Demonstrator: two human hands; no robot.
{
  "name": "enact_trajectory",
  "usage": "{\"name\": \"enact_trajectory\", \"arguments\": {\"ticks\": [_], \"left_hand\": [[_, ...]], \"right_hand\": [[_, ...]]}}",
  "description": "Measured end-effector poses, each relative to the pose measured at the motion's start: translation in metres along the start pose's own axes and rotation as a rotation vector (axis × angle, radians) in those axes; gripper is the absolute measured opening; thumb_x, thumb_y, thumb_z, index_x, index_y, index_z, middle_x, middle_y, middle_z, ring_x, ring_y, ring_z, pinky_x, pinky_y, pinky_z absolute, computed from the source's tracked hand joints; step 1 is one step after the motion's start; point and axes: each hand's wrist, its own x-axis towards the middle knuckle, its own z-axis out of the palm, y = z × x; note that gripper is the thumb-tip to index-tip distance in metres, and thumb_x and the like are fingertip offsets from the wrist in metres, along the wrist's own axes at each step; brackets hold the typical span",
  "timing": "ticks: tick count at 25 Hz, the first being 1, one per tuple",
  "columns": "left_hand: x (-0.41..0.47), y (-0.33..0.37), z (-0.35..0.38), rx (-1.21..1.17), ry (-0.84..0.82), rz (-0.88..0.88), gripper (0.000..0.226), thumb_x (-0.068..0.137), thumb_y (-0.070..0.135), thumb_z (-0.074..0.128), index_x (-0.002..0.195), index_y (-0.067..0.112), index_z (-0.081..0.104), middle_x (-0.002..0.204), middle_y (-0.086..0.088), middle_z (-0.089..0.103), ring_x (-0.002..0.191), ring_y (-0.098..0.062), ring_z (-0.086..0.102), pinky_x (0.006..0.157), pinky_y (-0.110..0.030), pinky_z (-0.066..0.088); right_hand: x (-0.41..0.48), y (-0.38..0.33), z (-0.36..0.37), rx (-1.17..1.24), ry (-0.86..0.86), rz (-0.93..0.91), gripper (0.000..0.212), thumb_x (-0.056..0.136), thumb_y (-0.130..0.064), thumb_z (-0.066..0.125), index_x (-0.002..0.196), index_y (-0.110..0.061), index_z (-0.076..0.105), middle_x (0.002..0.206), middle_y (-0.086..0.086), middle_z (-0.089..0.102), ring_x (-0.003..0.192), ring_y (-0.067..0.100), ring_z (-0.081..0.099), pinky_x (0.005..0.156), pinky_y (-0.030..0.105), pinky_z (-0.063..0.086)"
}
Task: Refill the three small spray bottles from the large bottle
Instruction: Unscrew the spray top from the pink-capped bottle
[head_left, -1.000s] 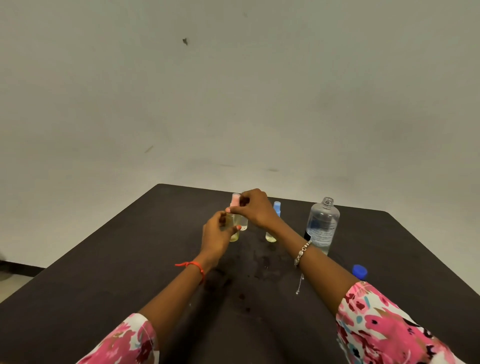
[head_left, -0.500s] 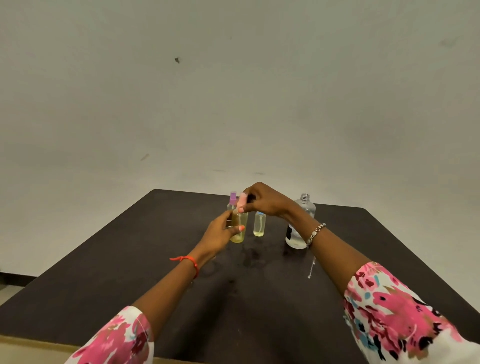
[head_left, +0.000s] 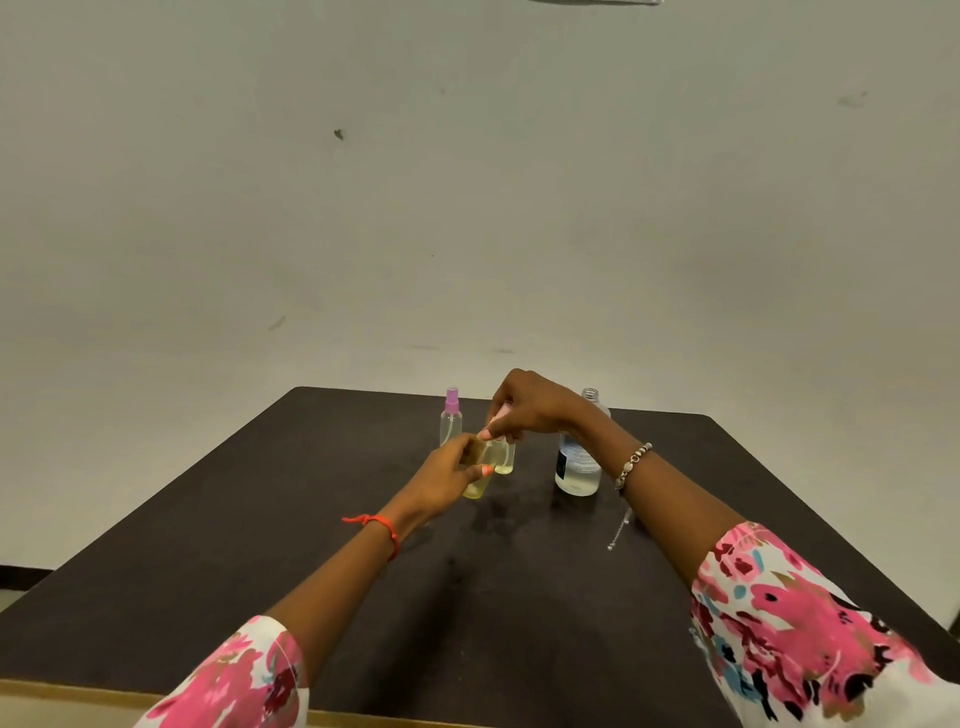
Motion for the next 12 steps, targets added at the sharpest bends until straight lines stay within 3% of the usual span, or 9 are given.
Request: {"name": "enact_trajectory", "arguments": {"ticks": [4, 7, 9, 12], "left_hand": [[-0.002, -0.001, -0.001, 0.020, -0.012, -0.011, 0.038, 0.091, 0.010, 0.050, 0.128, 0.004, 0.042, 0.131, -0.014, 0.049, 0.109, -0.016, 0.047, 0.093, -0.028, 0.040], [-0.002, -0.003, -0.002, 0.044, -0.006, -0.010, 0.040, 0.091, 0.010, 0.050, 0.129, 0.004, 0.041, 0.132, -0.014, 0.048, 0.107, -0.013, 0.044, 0.093, -0.027, 0.039], [-0.003, -0.005, -0.003, 0.060, 0.000, -0.009, 0.041, 0.091, 0.011, 0.050, 0.130, 0.004, 0.040, 0.132, -0.013, 0.047, 0.107, -0.013, 0.044, 0.092, -0.026, 0.039], [-0.002, -0.007, -0.004, 0.085, 0.012, -0.003, 0.041, 0.090, 0.010, 0.052, 0.129, 0.005, 0.041, 0.129, -0.012, 0.049, 0.105, -0.013, 0.045, 0.090, -0.025, 0.039]], "right_hand": [[-0.005, 0.000, -0.005, -0.002, -0.056, -0.089, 0.026, 0.069, 0.000, 0.072, 0.095, -0.004, 0.070, 0.097, 0.017, 0.069, 0.083, 0.022, 0.059, 0.075, 0.032, 0.050], [-0.005, -0.001, -0.001, 0.068, -0.040, -0.030, 0.023, 0.076, -0.016, 0.072, 0.096, -0.005, 0.067, 0.086, 0.008, 0.065, 0.067, 0.012, 0.060, 0.063, 0.020, 0.049], [-0.002, 0.000, 0.004, 0.028, 0.011, 0.072, 0.026, 0.082, -0.028, 0.067, 0.085, -0.003, 0.066, 0.069, 0.005, 0.063, 0.048, 0.007, 0.058, 0.054, 0.018, 0.047], [0.001, 0.005, 0.007, 0.050, -0.004, 0.074, 0.027, 0.082, -0.023, 0.066, 0.080, 0.004, 0.068, 0.065, 0.013, 0.068, 0.037, 0.003, 0.056, 0.058, 0.021, 0.049]]}}
